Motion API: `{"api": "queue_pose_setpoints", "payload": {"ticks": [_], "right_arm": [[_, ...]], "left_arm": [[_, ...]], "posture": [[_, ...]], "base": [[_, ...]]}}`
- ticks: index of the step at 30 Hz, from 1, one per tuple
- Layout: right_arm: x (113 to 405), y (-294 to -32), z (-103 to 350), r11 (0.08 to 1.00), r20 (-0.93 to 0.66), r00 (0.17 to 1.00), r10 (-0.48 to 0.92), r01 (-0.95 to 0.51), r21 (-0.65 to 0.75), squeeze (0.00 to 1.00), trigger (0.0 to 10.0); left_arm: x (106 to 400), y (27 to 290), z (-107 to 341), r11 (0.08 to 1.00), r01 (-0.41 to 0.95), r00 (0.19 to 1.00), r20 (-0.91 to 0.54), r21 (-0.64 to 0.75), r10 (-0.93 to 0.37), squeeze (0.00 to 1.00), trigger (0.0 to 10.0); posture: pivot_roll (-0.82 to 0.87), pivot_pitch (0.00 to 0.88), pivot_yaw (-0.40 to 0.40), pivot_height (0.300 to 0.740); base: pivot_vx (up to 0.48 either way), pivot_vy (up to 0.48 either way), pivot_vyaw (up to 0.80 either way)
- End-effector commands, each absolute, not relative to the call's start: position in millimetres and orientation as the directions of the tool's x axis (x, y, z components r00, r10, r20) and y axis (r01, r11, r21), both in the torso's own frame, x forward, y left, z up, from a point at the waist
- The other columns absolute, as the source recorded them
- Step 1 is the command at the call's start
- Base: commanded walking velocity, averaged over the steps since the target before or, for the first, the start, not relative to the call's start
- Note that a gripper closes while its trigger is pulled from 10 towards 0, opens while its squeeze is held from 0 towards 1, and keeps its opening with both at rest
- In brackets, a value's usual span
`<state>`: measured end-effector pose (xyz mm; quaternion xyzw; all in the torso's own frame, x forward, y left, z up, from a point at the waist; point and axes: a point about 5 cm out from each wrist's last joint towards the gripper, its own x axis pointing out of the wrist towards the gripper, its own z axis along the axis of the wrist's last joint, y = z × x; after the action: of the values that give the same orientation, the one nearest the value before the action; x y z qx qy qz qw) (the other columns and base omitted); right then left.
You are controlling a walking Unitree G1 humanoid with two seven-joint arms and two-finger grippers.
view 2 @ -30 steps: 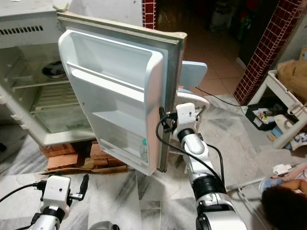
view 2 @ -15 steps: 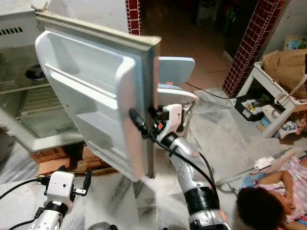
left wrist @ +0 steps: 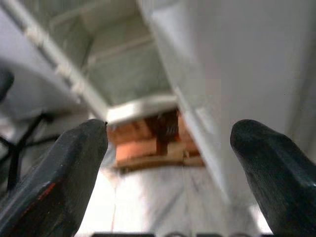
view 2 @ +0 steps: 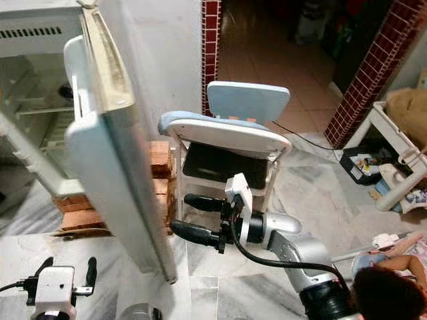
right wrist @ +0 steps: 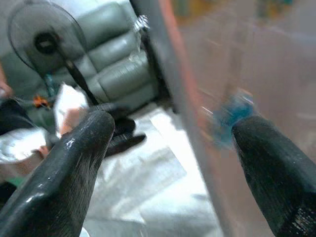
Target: Restocking fridge
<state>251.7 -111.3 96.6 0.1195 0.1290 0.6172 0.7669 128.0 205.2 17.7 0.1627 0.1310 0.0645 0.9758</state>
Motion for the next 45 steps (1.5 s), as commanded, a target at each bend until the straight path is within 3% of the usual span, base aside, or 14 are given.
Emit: {"api": "queue_pose_setpoints", "payload": {"ticks": [1,7,13,18,31,35,38,45], "right_arm": [[256,-111,96,0.226,-0.077,0.213,0.974,-0.924,0.308,0.0,10.0],[267,-107,93,0.319,-0.099,0.304,0.948,-0.911,0.26,0.0,10.0],[265,-108,82,0.351,-0.133,0.328,0.935,-0.91,0.221,0.0,10.0],[263,-110,71,0.397,-0.173,0.367,0.914,-0.897,0.196,0.0,10.0],[290,-111,72,0.693,-0.117,0.685,0.719,-0.719,0.056,0.0,10.0],[292,-113,74,0.721,-0.099,0.715,0.692,-0.691,0.048,0.0,10.0],[299,-117,79,0.799,-0.047,0.798,0.601,-0.601,0.01,0.0,10.0],[299,-120,80,0.886,-0.008,0.886,0.464,-0.464,-0.012,0.0,10.0]], "left_arm": [[128,204,22,0.933,-0.074,0.966,-0.206,0.352,0.154,0.0,10.0],[134,202,22,0.922,-0.031,0.977,-0.181,0.387,0.109,0.0,10.0],[155,205,25,0.916,-0.028,0.984,-0.148,0.4,0.095,0.0,10.0],[162,221,24,0.91,-0.173,0.959,-0.147,0.378,0.243,0.0,10.0],[197,265,59,0.839,-0.356,0.921,0.003,0.41,0.389,0.0,10.0],[201,264,63,0.845,-0.353,0.924,0.011,0.4,0.381,0.0,10.0],[214,249,72,0.872,-0.321,0.942,0.034,0.37,0.333,0.0,10.0],[221,241,85,0.888,-0.317,0.947,0.067,0.334,0.313,0.0,10.0]], "posture": [[0.08,0.039,-0.023,0.74],[0.08,0.029,-0.021,0.74],[0.07,0.023,-0.016,0.74],[0.06,0.019,-0.014,0.74],[0.07,0.015,-0.024,0.74],[0.07,0.015,-0.024,0.74],[0.06,0.018,-0.014,0.74],[0.06,0.035,-0.008,0.74]], "base": [[0.0,0.0,0.0],[0.0,0.0,0.0],[0.0,0.0,0.0],[0.0,0.0,0.0],[0.0,0.0,0.0],[0.0,0.0,0.0],[0.0,0.08,0.0],[0.0,0.452,0.0]]}}
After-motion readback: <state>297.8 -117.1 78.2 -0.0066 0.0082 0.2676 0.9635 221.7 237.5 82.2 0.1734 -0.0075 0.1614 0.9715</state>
